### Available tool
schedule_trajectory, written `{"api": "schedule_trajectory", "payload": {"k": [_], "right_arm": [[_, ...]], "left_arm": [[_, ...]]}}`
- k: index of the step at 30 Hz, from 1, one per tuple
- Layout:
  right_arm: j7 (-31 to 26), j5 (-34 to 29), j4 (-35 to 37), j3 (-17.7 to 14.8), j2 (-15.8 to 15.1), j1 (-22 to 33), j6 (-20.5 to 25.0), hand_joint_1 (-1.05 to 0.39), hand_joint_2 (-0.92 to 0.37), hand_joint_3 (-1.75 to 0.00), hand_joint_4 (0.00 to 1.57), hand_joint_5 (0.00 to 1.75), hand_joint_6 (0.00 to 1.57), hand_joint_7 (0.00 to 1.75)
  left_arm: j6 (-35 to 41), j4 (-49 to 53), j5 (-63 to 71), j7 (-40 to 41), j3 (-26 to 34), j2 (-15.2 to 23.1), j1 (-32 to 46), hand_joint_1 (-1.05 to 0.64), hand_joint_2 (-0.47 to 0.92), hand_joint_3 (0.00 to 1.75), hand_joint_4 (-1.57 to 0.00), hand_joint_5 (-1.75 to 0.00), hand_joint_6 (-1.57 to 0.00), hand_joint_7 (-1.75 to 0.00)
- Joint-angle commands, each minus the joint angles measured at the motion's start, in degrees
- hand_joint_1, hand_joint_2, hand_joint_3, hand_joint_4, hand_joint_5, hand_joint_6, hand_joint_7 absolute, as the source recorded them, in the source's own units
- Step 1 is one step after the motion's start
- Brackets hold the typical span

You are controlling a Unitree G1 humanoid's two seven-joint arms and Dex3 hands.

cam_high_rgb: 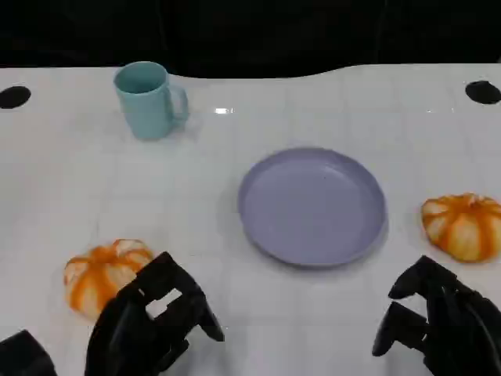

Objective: Grasp the bread from the table and place it into the plate.

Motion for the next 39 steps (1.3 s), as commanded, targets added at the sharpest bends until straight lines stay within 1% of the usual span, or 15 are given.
{"api": "schedule_trajectory", "payload": {"k": [1, 18, 23, 26, 27, 28, 29, 30, 32, 33, 34, 35, 36, 38, 39], "right_arm": [[-0.1, 0.34, -0.62, -0.41, -0.46, 0.27, -0.34, -0.52, -0.92, -0.4, 0.63, 1.75, 0.44, 1.63], [-0.39, 0.49, -1.12, -0.31, -0.37, 0.4, 0.17, -0.53, -0.92, -0.41, 0.62, 1.75, 0.43, 1.64], [-0.2, 0.19, -0.88, -0.18, -0.42, 0.26, -0.21, -0.52, -0.92, -0.42, 0.62, 1.75, 0.44, 1.64], [-0.21, 0.14, -0.94, -0.12, -0.4, 0.28, -0.25, -0.52, -0.92, -0.42, 0.62, 1.75, 0.44, 1.64], [-0.07, 0.19, -0.84, -0.13, -0.4, 0.26, -0.35, -0.53, -0.92, -0.41, 0.62, 1.75, 0.43, 1.64], [0.01, 0.22, -0.79, -0.14, -0.4, 0.24, -0.42, -0.53, -0.92, -0.41, 0.62, 1.75, 0.43, 1.64], [-0.12, 0.27, -0.9, -0.14, -0.35, 0.29, -0.24, -0.53, -0.92, -0.41, 0.62, 1.75, 0.43, 1.64], [-0.18, 0.28, -0.95, -0.14, -0.33, 0.32, -0.18, -0.53, -0.92, -0.41, 0.62, 1.75, 0.43, 1.64], [-0.18, 0.24, -0.98, -0.13, -0.37, 0.34, -0.17, -0.53, -0.92, -0.41, 0.62, 1.75, 0.43, 1.64], [-0.12, 0.19, -0.96, -0.11, -0.42, 0.33, -0.23, -0.53, -0.92, -0.41, 0.62, 1.75, 0.43, 1.64], [-0.07, 0.17, -0.97, -0.1, -0.45, 0.34, -0.26, -0.53, -0.92, -0.41, 0.62, 1.75, 0.43, 1.64], [-0.05, 0.17, -0.99, -0.1, -0.47, 0.35, -0.27, -0.53, -0.92, -0.41, 0.62, 1.75, 0.43, 1.64], [-0.04, 0.18, -1.0, -0.1, -0.47, 0.36, -0.27, -0.53, -0.92, -0.41, 0.62, 1.75, 0.43, 1.64], [-0.04, 0.32, -1.06, -0.14, -0.44, 0.41, -0.16, -0.53, -0.92, -0.41, 0.62, 1.75, 0.43, 1.64], [-0.24, 0.42, -1.25, -0.15, -0.34, 0.5, 0.05, -0.53, -0.92, -0.41, 0.62, 1.75, 0.43, 1.64]], "left_arm": [[0.2, -0.69, 0.04, -0.12, 0.17, 0.56, 0.41, -0.6, 0.92, 0.27, -0.67, -1.75, -0.56, -1.5], [0.7, -0.93, -0.04, -0.26, 0.33, 0.77, 0.35, -0.59, 0.92, 0.26, -0.68, -1.75, -0.57, -1.49], [-0.15, -0.45, 0.25, -0.63, 0.69, 1.29, -0.33, -0.59, 0.92, 0.27, -0.65, -1.75, -0.55, -1.49], [-1.31, -0.05, 0.39, -1.12, 0.84, 1.49, -0.73, -0.59, 0.92, 0.27, -0.6, -1.75, -0.55, -1.43], [-2.16, 0.13, 0.77, -1.17, 0.83, 1.56, -0.85, -0.58, 0.92, 0.27, -0.57, -1.69, -0.56, -1.3], [-2.82, 0.29, 1.06, -1.21, 0.81, 1.61, -0.93, -0.58, 0.92, 0.26, -0.56, -1.65, -0.57, -1.21], [-3.57, 0.38, 1.72, -0.97, 0.75, 1.7, -0.99, -0.58, 0.92, 0.26, -0.55, -1.63, -0.58, -1.17], [-3.99, 0.39, 2.11, -0.8, 0.69, 1.77, -1.03, -0.58, 0.92, 0.26, -0.56, -1.56, -0.59, -1.07], [-4.66, 0.32, 2.51, -0.69, 0.68, 1.8, -1.09, -0.58, 0.92, 0.25, -0.56, -1.51, -0.59, -1.0], [-4.88, 0.22, 2.56, -0.7, 0.7, 1.79, -1.11, -0.58, 0.92, 0.23, -0.55, -1.38, -0.61, -0.83], [-5.07, 0.01, 2.71, -0.64, 0.7, 1.86, -1.1, -0.58, 0.92, 0.22, -0.56, -1.33, -0.63, -0.73], [-5.19, -0.12, 2.81, -0.59, 0.69, 1.92, -1.08, -0.59, 0.92, 0.2, -0.56, -1.23, -0.66, -0.59], [-5.25, -0.18, 2.86, -0.56, 0.67, 1.96, -1.07, -0.6, 0.92, 0.19, -0.56, -1.2, -0.67, -0.54], [-6.25, -0.5, 4.42, 0.06, 0.58, 2.53, -1.06, -0.6, 0.92, 0.19, -0.56, -1.17, -0.68, -0.49], [-6.95, -1.13, 6.45, 0.93, 0.47, 3.31, -0.99, -0.61, 0.92, 0.19, -0.54, -1.04, -0.65, -0.38]]}}
